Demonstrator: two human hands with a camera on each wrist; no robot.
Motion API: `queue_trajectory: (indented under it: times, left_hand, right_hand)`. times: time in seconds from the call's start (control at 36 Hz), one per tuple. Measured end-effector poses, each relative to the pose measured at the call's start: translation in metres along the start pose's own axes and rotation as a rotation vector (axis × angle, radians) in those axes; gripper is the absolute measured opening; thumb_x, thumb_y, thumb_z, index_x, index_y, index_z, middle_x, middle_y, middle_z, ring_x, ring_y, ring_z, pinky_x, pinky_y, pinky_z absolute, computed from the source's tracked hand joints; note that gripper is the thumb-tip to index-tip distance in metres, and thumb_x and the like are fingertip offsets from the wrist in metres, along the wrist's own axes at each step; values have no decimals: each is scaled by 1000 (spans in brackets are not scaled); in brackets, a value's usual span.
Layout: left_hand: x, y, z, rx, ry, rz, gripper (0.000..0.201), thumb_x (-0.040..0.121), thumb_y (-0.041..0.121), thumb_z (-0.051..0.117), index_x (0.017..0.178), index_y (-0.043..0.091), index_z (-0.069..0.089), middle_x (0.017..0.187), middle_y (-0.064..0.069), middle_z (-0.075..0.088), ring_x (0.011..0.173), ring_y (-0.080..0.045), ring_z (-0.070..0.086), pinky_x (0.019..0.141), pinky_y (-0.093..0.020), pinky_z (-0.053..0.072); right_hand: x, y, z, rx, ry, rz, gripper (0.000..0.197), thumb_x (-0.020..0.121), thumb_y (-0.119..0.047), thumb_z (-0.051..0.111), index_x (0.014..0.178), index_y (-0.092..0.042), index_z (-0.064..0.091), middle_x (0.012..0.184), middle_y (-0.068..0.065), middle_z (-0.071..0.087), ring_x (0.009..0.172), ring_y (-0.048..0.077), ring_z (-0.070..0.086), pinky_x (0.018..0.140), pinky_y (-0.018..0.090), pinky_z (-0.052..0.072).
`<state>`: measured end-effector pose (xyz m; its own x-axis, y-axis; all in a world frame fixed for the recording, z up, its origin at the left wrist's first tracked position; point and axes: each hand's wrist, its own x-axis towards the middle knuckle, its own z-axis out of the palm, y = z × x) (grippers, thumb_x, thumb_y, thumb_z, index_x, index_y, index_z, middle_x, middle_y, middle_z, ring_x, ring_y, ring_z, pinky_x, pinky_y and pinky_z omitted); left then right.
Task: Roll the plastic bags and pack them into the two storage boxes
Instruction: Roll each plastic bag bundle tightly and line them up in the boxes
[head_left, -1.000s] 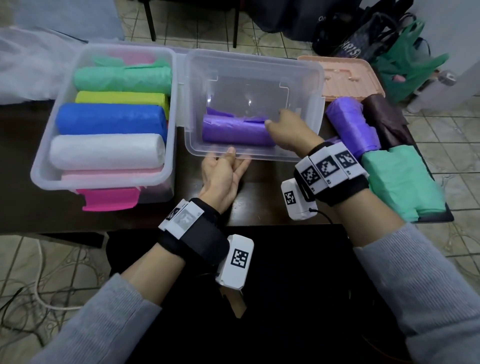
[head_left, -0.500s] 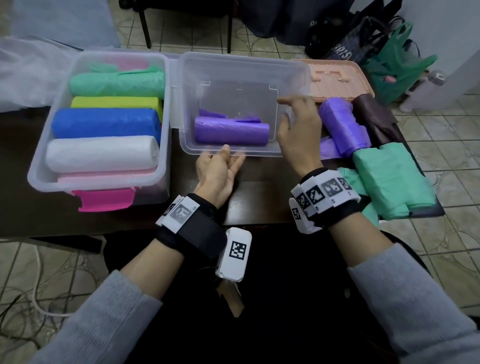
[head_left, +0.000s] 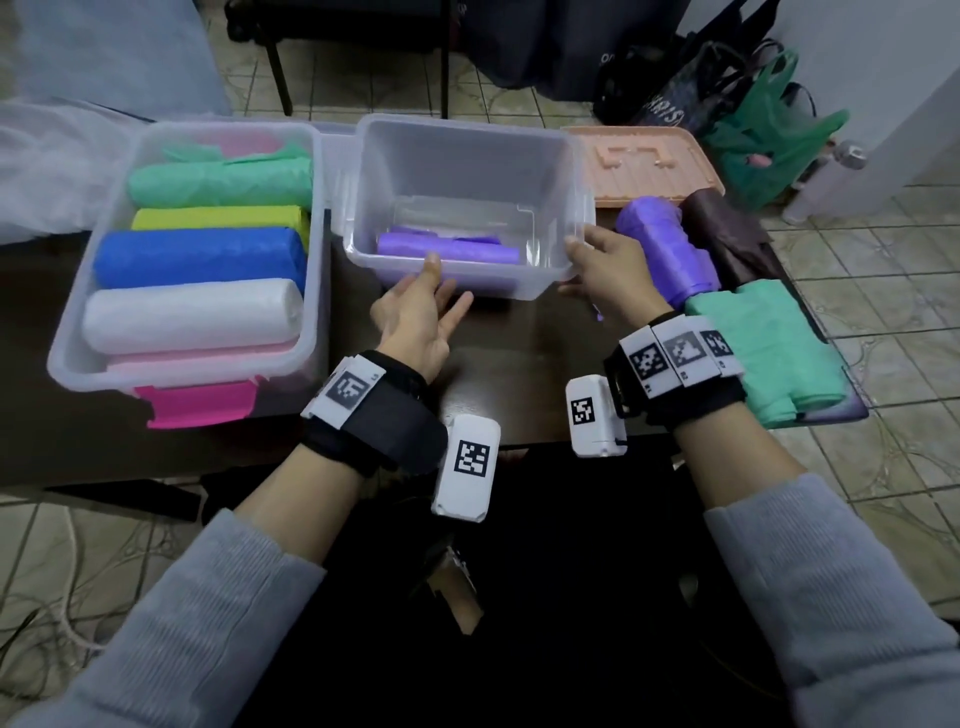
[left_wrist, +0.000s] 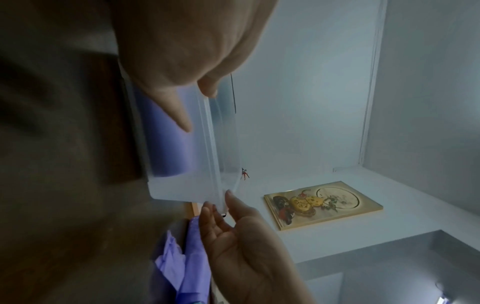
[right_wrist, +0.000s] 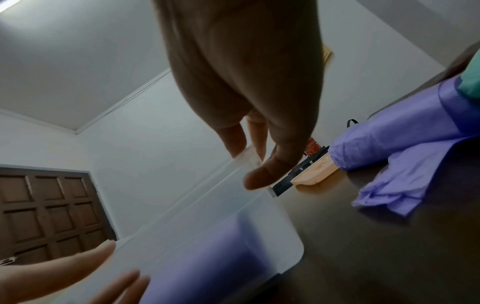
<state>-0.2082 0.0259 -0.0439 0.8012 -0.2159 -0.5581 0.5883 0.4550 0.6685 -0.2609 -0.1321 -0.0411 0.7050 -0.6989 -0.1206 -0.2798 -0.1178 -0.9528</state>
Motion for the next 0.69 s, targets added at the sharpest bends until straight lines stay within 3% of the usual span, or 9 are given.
queue_trajectory:
  times: [0.06,0.11,0.28,0.42,0.53,0.69]
  left_hand:
    - [0,4,4,-2,16,-31,13,90,9,61,89,3,50,85,-7,53,99,-21,56,84,-42,55]
    - [-1,7,8,-9,31,-46,20,90,7,61,80,6,44,84,-7,51,99,-21,54,88,-44,53]
    - [7,11,14,-51,39,-27,20,89,5,62,80,7,44,80,-8,53,86,-19,54,90,-41,52]
    - [13,13,19,-107,41,7,16,89,0,60,80,3,47,74,-9,54,69,-15,54,80,-31,53]
    - [16,12,23,-141,41,46,17,89,-4,58,81,4,45,74,-7,51,66,-12,52,80,-27,52]
    - [20,7,21,-164,42,79,21,88,-5,59,79,7,43,76,-6,51,68,-10,54,77,-25,53]
  right_hand:
    - [2,-2,0,49,-39,29,23,98,-7,45,115,-6,59,80,1,59,46,2,53,45,13,47]
    - [5,-3,0,55,-73,52,21,99,-10,44,114,-9,58,76,-2,58,43,0,53,45,14,46]
    - [15,-7,-1,35,-108,105,29,100,-19,43,124,-5,54,77,1,56,56,11,50,48,16,45]
    - [17,-9,-3,34,-154,120,24,101,-23,42,117,-10,55,80,1,59,60,10,53,55,18,47]
    - [19,-13,-4,47,-173,141,18,101,-23,42,108,-13,55,79,1,59,59,10,52,55,19,46]
    - [16,-13,-5,33,-161,125,22,101,-26,42,111,-12,55,81,2,59,59,9,51,56,19,46]
